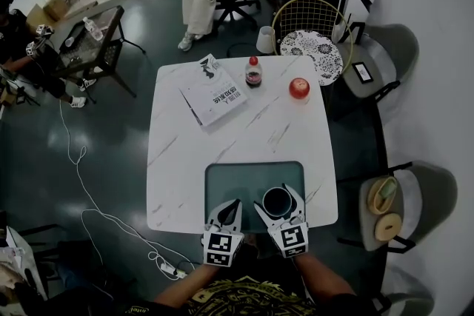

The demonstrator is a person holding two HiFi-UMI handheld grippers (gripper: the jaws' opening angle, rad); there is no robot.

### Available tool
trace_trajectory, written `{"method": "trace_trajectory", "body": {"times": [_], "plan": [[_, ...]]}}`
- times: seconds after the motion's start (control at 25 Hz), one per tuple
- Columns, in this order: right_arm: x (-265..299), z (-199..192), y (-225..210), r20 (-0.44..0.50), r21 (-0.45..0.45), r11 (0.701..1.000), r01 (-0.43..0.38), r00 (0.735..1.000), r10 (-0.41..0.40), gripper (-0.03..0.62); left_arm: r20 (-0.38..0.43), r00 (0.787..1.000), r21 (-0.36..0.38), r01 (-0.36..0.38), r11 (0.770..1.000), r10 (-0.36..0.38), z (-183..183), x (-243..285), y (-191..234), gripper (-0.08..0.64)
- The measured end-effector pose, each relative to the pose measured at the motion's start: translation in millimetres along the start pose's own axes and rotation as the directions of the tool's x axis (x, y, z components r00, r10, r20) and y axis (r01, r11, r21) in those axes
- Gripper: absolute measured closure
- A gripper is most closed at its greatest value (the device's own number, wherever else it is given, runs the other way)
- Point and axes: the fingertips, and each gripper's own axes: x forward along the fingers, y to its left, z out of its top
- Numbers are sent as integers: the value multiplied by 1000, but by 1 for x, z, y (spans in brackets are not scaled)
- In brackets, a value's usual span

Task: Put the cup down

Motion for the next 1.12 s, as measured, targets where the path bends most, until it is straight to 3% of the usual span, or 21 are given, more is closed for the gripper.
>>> {"method": "trace_trajectory", "body": {"times": [0.48,1.12], "plan": [[0,-22,-2,-12,-6,1000,1,1000,-1,204,2,1000,13,-1,1000,1,-4,1,-6,551],[1,-18,1,-21,-28,999,-27,999,26,170,36,999,6,0,1000,0,-1,-13,-19,551]]}}
